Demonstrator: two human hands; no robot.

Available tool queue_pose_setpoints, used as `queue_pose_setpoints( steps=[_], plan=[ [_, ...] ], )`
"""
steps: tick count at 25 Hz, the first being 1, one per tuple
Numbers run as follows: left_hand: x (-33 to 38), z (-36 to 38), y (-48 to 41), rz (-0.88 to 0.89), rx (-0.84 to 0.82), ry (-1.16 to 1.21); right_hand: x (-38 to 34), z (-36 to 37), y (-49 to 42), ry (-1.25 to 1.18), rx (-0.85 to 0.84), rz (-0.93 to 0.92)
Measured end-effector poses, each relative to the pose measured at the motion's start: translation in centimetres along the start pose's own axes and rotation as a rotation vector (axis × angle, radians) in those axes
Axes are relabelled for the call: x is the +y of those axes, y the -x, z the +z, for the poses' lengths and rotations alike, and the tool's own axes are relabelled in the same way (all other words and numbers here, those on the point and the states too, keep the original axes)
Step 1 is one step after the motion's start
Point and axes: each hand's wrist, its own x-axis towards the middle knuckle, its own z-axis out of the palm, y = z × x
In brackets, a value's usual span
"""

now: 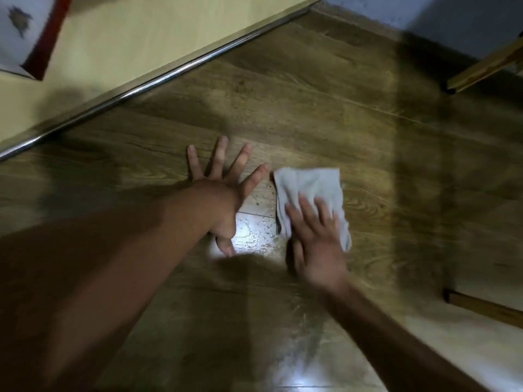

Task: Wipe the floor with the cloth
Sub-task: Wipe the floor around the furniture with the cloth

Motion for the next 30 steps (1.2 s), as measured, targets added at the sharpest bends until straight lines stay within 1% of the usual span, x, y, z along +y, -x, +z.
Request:
queue_pose_setpoints(
  steps=[2, 4, 6, 8, 9, 11, 13, 16, 19, 21, 22, 23, 24, 26, 27, 30],
  plan=[
    [-0.4, 0.5, 0.4, 0.034, 0.059, 0.017, -1.7, 2.0, 6.7, -0.01, -0.039, -0.067],
    [-0.6, 1.6, 1.1, 0.042, 0.134, 0.043, -2.9, 3.5, 11.2, 0.046, -0.066, -0.215],
    [-1.1, 3.6, 2.4, -0.041, 0.215, 0.134, -2.8, 3.7, 12.1, 0.101, -0.11, -0.362],
    [-2.9, 6.4, 4.6, -0.165, 0.285, 0.238, -1.8, 2.6, 10.2, 0.179, -0.17, -0.484],
    [-4.3, 7.7, 5.8, -0.23, 0.296, 0.282, -1.2, 1.9, 8.7, 0.225, -0.192, -0.514],
    [-7.4, 10.1, 8.4, -0.345, 0.281, 0.362, -0.2, 0.5, 4.7, 0.254, -0.192, -0.477],
    [-10.1, 11.9, 10.3, -0.416, 0.261, 0.398, 0.2, -1.2, -0.8, 0.206, -0.156, -0.36],
    [-11.9, 12.9, 10.8, -0.401, 0.257, 0.386, 1.9, -3.8, -11.4, 0.192, -0.122, -0.168],
    [-11.7, 13.3, 10.4, -0.415, 0.256, 0.397, 4.4, -6.0, -21.9, 0.169, -0.051, -0.064],
    [-11.6, 13.3, 10.3, -0.429, 0.286, 0.417, 5.4, -7.2, -27.1, 0.136, -0.039, 0.025],
    [-11.6, 13.2, 10.4, -0.441, 0.29, 0.429, 5.2, -7.6, -28.6, 0.068, -0.058, 0.082],
    [-11.6, 13.1, 10.5, -0.454, 0.283, 0.436, 4.6, -7.5, -29.1, -0.02, -0.066, 0.127],
    [-11.5, 13.0, 10.6, -0.459, 0.275, 0.438, 3.5, -7.2, -28.4, -0.063, -0.059, 0.134],
    [-11.3, 13.2, 10.4, -0.444, 0.283, 0.439, 1.1, -5.7, -24.2, -0.019, -0.012, 0.06],
    [-11.5, 13.3, 10.3, -0.441, 0.29, 0.442, -0.1, -4.9, -21.2, 0.001, -0.002, -0.015],
    [-11.6, 13.2, 10.2, -0.462, 0.297, 0.458, -3.5, -2.0, -11.3, -0.077, -0.039, -0.122]
  ],
)
